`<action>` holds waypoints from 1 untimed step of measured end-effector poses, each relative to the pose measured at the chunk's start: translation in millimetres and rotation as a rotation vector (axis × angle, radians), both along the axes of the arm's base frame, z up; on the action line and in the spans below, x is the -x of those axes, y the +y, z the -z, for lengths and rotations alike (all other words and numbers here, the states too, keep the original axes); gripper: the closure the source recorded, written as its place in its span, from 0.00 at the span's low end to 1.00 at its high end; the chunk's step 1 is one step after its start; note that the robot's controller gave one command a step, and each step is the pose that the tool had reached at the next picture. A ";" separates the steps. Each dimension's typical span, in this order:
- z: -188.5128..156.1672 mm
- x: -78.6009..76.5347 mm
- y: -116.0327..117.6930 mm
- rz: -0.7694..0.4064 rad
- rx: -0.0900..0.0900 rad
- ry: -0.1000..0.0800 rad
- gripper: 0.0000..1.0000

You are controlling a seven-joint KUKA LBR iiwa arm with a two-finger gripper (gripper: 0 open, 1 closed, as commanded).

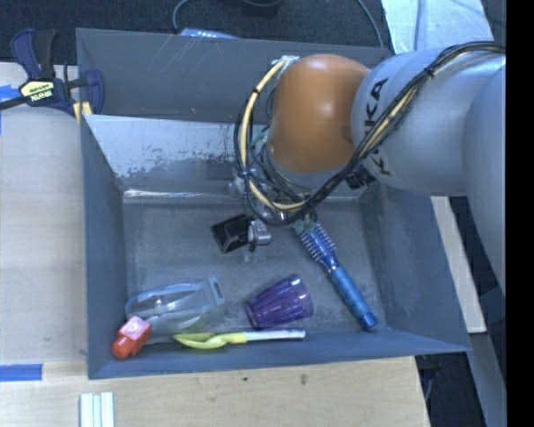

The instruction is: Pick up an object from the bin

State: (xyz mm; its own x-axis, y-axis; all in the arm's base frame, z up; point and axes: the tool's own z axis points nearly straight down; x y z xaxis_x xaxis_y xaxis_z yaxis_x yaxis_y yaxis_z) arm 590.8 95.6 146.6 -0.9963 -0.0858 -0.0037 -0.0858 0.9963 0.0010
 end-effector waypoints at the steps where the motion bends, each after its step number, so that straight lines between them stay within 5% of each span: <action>1: 19.9 0.0 -3.2 0.035 -0.001 -0.003 0.00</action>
Offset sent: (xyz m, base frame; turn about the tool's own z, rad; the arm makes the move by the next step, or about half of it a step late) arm 0.0135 -0.0100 -0.0634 -0.1849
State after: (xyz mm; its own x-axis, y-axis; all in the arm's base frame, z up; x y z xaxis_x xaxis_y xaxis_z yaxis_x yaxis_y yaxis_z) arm 590.7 92.4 126.7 -0.9987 -0.0512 -0.0069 -0.0512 0.9987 0.0014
